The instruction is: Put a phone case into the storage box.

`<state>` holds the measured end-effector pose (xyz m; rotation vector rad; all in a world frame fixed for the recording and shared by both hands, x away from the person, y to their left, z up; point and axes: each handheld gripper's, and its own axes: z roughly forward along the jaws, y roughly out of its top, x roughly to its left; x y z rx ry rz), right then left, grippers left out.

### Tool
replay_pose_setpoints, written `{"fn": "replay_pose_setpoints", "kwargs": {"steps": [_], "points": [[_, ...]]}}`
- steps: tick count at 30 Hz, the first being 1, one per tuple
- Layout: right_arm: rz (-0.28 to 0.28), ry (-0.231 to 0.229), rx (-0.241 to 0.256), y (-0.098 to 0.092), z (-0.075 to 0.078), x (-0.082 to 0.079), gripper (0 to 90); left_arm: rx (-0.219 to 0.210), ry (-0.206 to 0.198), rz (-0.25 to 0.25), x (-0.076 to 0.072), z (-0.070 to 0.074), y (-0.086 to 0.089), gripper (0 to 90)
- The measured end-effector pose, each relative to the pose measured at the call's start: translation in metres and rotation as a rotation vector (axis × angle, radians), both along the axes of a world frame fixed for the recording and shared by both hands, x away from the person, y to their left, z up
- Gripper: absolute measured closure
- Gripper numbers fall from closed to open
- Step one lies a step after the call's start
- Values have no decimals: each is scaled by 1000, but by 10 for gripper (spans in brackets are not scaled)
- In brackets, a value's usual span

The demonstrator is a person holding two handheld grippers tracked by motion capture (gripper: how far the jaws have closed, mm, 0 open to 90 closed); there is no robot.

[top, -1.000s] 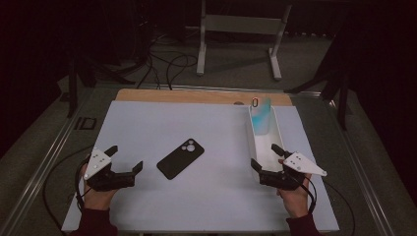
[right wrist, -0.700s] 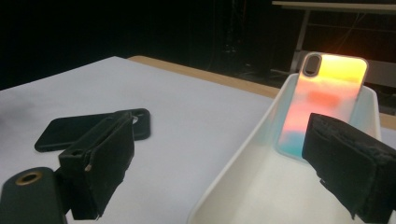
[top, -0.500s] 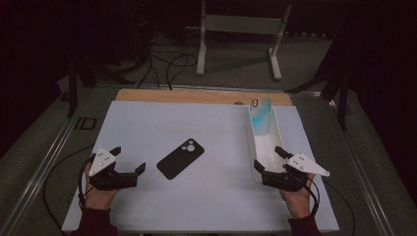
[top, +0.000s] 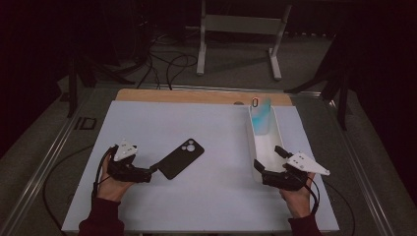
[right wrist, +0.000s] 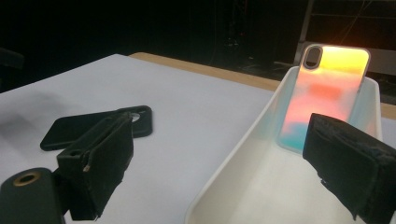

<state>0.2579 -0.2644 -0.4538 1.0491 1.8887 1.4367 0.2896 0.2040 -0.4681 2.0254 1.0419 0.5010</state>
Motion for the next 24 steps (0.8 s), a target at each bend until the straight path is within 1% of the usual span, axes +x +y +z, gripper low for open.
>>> {"fn": "replay_pose_setpoints", "kwargs": {"steps": [1,2,5,6,7,8,9,14,17,19,20,21,24], "points": [[0,0,0,0,0,0,84,0,0,0,0,0,0,0],[0,0,-1,0,0,0,84,4,10,-3,3,-1,-3,0],[-1,-4,-1,0,1,0,84,35,27,-24,12,-1,-14,0],[-1,-4,-1,0,1,0,84,35,27,-24,12,-1,-14,0],[0,-6,-2,-1,1,0,84,59,41,-37,17,-1,-21,0],[0,-6,-2,-1,1,0,84,59,41,-37,17,-1,-21,0],[-1,-6,-4,0,1,0,84,82,55,-51,23,-1,-26,0],[0,-1,-4,0,0,1,84,126,98,-89,35,-4,-40,0],[3,4,-2,0,-1,1,84,164,124,-115,42,-8,-50,0],[5,5,-1,0,-1,1,84,198,140,-135,46,-11,-57,0],[5,5,-1,0,-1,1,84,198,140,-135,46,-11,-57,0],[6,4,-2,0,-1,1,84,217,161,-152,50,-15,-63,0],[5,2,-1,-1,0,1,84,230,196,-161,56,-22,-68,0]]}}
